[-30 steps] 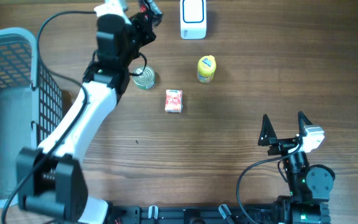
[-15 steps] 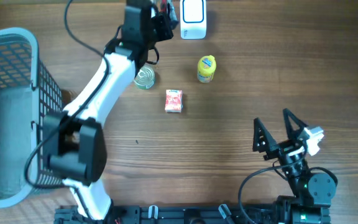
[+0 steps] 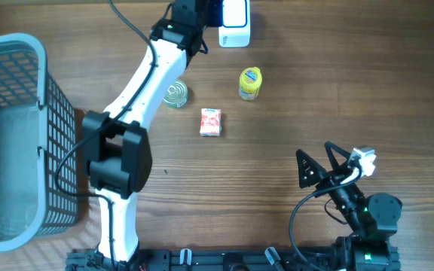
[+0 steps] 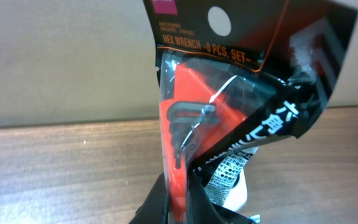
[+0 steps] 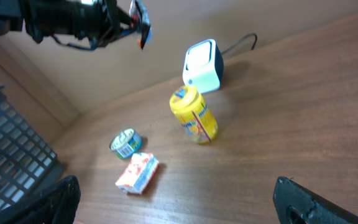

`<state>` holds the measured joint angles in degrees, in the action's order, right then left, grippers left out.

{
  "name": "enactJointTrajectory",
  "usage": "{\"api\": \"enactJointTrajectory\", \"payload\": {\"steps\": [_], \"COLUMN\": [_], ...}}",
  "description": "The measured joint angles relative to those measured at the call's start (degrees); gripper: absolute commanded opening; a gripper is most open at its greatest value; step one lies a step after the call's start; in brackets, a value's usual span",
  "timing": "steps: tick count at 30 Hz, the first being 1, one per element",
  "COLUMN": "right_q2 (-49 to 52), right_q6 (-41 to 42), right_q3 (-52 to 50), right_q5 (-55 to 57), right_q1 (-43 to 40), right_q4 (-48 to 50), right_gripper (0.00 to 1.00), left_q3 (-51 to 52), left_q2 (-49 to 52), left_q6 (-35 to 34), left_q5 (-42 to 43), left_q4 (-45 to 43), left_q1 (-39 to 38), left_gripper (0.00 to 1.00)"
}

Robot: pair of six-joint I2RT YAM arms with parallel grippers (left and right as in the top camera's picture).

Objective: Scan the item barcode
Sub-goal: 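Hold the package barcode in front of the scanner window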

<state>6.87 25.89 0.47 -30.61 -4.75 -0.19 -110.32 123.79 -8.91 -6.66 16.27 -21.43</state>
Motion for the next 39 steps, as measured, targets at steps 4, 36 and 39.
{"api": "enactJointTrajectory", "payload": {"steps": [4, 36, 39], "right_q2": [4.0, 16.4, 16.4], "right_q6": [-0.7, 0.2, 1.1], "right_q3": [0.0, 0.0, 0.0], "right_q5": [1.4, 5.6, 5.6], "right_q1": [0.0, 0.0, 0.0], "right_q4": [0.0, 0.2, 0.2], "right_gripper": [1.0, 1.0, 1.0], "left_q3": [-1.3, -2.6, -2.6], "left_q2": [6.3, 12.7, 12.7], "left_q6": [1.6, 46.0, 48.4], "left_q5": [-2.1, -11.9, -13.8], "left_q4": [-4.4, 5.1, 5.1], "left_q1": [-0.3, -4.9, -4.9], "left_gripper": [0.04, 0.04, 0.04]}}
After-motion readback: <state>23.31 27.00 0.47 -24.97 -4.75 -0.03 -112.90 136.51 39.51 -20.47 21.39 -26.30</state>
